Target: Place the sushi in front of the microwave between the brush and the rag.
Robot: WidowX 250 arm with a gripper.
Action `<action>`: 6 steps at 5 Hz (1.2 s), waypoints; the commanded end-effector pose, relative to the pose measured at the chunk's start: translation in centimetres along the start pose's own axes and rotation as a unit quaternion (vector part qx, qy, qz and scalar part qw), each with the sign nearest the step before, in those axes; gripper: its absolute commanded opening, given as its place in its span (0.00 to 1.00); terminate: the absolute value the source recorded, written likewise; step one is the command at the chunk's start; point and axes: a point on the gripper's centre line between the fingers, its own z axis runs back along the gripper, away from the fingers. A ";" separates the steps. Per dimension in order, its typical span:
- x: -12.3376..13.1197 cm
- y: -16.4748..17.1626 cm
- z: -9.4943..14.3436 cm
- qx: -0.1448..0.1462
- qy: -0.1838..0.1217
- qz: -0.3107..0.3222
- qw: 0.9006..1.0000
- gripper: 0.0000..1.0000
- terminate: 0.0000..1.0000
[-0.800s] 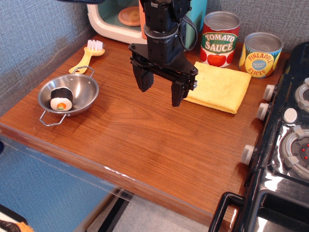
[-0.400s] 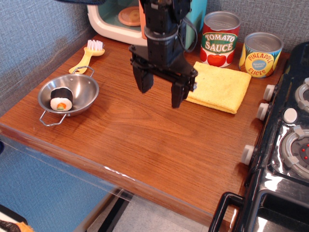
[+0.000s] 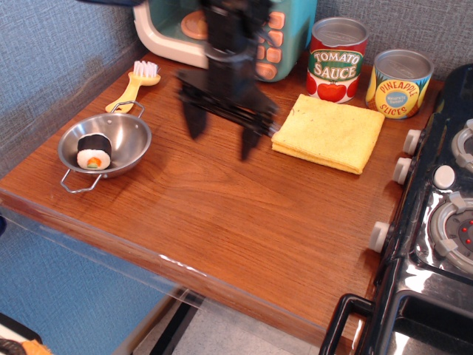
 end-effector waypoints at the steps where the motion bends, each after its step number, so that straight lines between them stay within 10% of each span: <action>1: -0.2 8.4 2.2 0.039 -0.022 0.119 0.992 1.00 0.00; 6: -3.2 12.4 -3.5 0.031 0.071 0.215 0.974 1.00 0.00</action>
